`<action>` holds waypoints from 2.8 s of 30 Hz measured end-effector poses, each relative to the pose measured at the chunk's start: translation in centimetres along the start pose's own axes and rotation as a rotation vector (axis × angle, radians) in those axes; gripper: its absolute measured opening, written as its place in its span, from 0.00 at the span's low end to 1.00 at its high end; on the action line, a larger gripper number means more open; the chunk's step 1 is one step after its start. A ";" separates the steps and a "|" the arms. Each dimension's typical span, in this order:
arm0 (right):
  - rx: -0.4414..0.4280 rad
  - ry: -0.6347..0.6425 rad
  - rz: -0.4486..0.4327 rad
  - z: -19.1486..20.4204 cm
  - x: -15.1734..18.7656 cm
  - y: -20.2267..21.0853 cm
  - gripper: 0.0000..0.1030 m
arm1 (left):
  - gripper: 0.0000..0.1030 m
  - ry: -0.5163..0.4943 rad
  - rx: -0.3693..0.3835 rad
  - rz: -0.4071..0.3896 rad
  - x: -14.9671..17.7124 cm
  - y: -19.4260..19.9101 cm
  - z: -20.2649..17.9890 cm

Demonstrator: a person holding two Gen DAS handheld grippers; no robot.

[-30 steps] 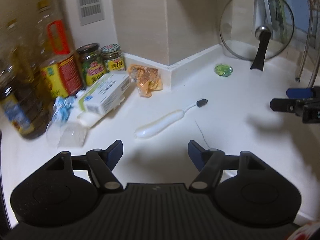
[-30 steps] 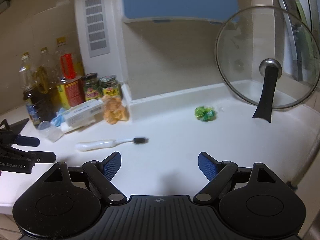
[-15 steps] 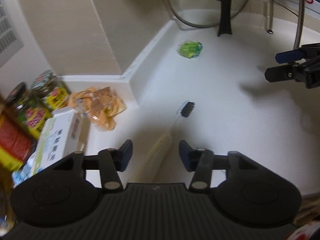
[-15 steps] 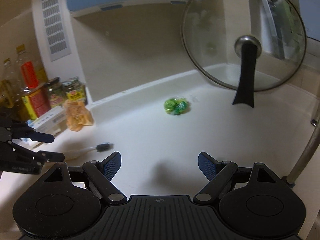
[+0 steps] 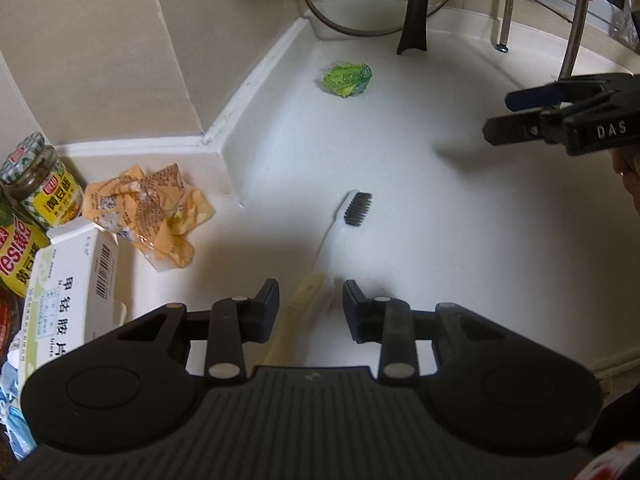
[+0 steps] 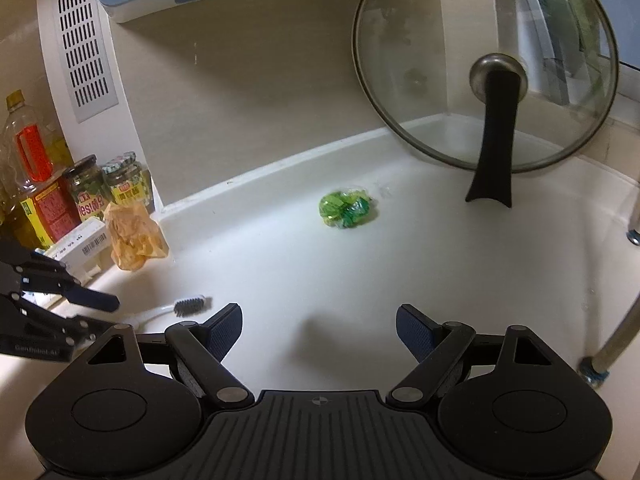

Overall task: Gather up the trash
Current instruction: 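Grasp the white toothbrush with the left gripper while the right gripper grasps the green plastic bag, then carry the toothbrush and green bag down over the wastebasket with both grippers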

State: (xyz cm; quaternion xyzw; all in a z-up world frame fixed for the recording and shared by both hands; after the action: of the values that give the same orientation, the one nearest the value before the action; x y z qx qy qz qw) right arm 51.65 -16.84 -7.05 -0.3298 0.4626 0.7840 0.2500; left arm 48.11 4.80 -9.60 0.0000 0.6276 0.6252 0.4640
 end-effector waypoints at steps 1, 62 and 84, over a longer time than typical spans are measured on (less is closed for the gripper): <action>-0.001 0.000 -0.001 0.1 -0.1 -0.1 0.81 | 0.30 0.003 0.004 0.004 0.1 -0.1 -0.1; -0.122 0.025 0.075 0.9 -1.3 -3.2 0.41 | 0.17 0.365 -0.224 -0.030 0.5 3.0 -3.9; -0.255 0.172 0.141 4.4 9.2 9.2 0.41 | 0.17 0.497 -0.153 -0.078 6.3 11.5 -15.6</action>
State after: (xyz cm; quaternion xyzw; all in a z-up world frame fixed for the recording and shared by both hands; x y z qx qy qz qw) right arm 37.95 -16.25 -7.27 -0.3916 0.4011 0.8208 0.1097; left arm 28.78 -1.23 -7.56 -0.2128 0.6726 0.6333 0.3182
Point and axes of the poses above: each gripper's, at about its wrist camera, not at the fingertips, and y roughly against the way its jaws point, z to its left, x to its underside, the point moved 7 cm from there along -y, roughly the way its jaws point, and after that the axes turned 11 degrees about -y, right-handed, at the moved point
